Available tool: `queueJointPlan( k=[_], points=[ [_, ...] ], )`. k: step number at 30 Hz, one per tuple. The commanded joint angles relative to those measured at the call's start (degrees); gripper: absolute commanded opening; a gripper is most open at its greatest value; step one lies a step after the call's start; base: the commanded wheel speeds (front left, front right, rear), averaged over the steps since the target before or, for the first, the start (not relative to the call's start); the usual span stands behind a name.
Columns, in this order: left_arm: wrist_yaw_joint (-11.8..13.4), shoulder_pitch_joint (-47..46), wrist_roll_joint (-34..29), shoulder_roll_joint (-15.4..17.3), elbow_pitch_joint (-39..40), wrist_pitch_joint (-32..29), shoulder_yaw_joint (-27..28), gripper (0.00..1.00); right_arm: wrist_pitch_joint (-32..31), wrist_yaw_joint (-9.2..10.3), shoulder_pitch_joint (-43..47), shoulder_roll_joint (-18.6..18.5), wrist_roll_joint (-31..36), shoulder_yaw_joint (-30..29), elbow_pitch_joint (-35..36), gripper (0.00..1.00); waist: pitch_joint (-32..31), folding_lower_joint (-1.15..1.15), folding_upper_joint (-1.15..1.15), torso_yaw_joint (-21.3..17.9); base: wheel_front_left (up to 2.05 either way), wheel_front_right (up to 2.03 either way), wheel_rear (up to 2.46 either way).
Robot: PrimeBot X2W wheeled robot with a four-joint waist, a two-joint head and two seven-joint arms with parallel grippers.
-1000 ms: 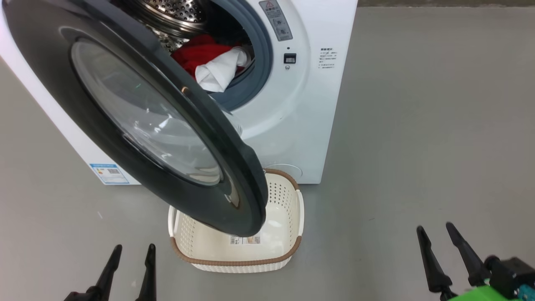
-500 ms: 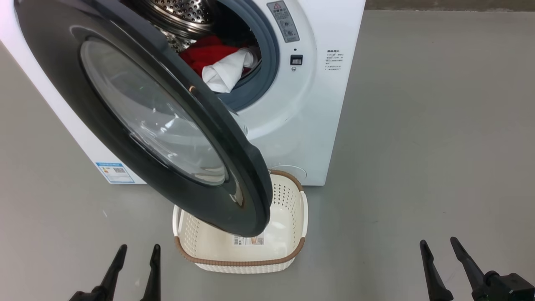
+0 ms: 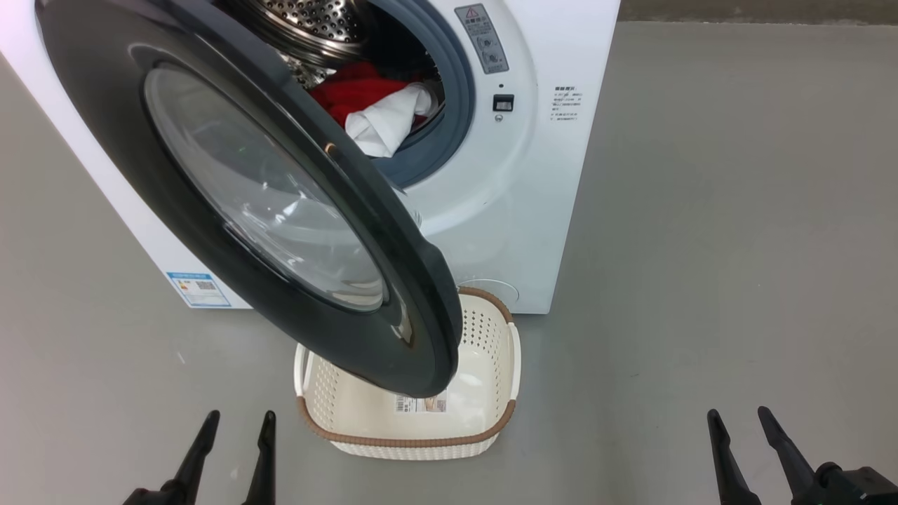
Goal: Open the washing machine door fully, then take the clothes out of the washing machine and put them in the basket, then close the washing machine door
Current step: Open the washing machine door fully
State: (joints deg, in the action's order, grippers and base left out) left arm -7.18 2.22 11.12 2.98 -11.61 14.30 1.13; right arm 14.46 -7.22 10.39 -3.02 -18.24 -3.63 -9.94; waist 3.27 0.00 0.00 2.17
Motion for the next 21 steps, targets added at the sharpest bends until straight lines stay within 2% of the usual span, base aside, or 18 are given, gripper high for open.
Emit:
queueJointPlan(
  k=[1, 2, 3, 4, 5, 6, 7, 12, 21],
  points=[
    [-0.31, -1.13, -0.17, 0.38, 1.57, 0.70, 1.49, 1.00, 0.53, -0.26, -2.25, -0.65, -1.64, 1.51, 1.18, 1.00, 0.04, 0.00, 0.00, 0.08, 0.00, 0.00, 0.00],
    [-0.31, -1.12, -0.16, 0.37, 1.63, 0.70, 1.40, 1.00, 0.53, -0.26, -2.68, -0.67, -2.41, 1.98, 1.04, 1.00, 0.08, 0.00, 0.00, 0.14, 0.00, 0.00, 0.00],
    [-0.31, -1.10, -0.14, 0.36, 1.68, 0.70, 1.30, 1.00, 0.53, -0.26, -3.17, -0.69, -3.51, 2.56, 0.74, 0.87, 0.11, 0.00, 0.00, 0.20, 0.00, 0.00, 0.00],
    [-0.31, -1.05, -0.12, 0.35, 1.71, 0.70, 1.20, 1.00, 0.53, -0.26, -3.85, -0.80, -4.59, 3.03, 0.56, 0.48, 0.09, 0.00, 0.00, 0.25, 0.00, 0.00, 0.00],
    [-0.31, -1.05, -0.12, 0.35, 1.71, 0.70, 1.20, 1.00, 0.53, -0.26, -3.85, -0.80, -4.59, 3.03, 0.56, 0.48, 0.09, 0.00, 0.00, 0.25, 0.00, 0.00, 0.00],
    [-0.31, -1.00, -0.09, 0.33, 1.74, 0.70, 1.07, 1.00, 0.53, -0.26, -4.61, -0.95, -5.51, 3.32, 0.45, 0.27, 0.11, 0.00, 0.00, 0.33, 0.00, 0.00, 0.00],
    [-0.31, -0.95, 0.01, 0.31, 1.73, 0.70, 0.93, 1.00, 0.53, -0.26, -5.41, -1.03, -6.62, 3.83, 0.25, 0.00, 0.18, 0.00, 0.00, 0.44, 0.00, 0.00, 0.00],
    [-0.31, -1.09, 0.40, 0.20, 1.38, 0.70, 0.31, 1.00, 0.53, -0.26, -10.75, -1.56, -13.23, 7.52, 0.05, 0.00, 0.52, 0.00, 0.00, 1.17, 0.00, 0.00, 0.00],
    [-0.31, -1.68, 1.29, 0.06, 1.29, 0.70, -0.84, 1.00, 0.53, -0.26, -25.05, -5.94, -25.28, 19.98, -2.16, 0.00, 1.82, 0.00, 0.00, 2.84, 0.00, 0.00, 0.00]
  ],
)
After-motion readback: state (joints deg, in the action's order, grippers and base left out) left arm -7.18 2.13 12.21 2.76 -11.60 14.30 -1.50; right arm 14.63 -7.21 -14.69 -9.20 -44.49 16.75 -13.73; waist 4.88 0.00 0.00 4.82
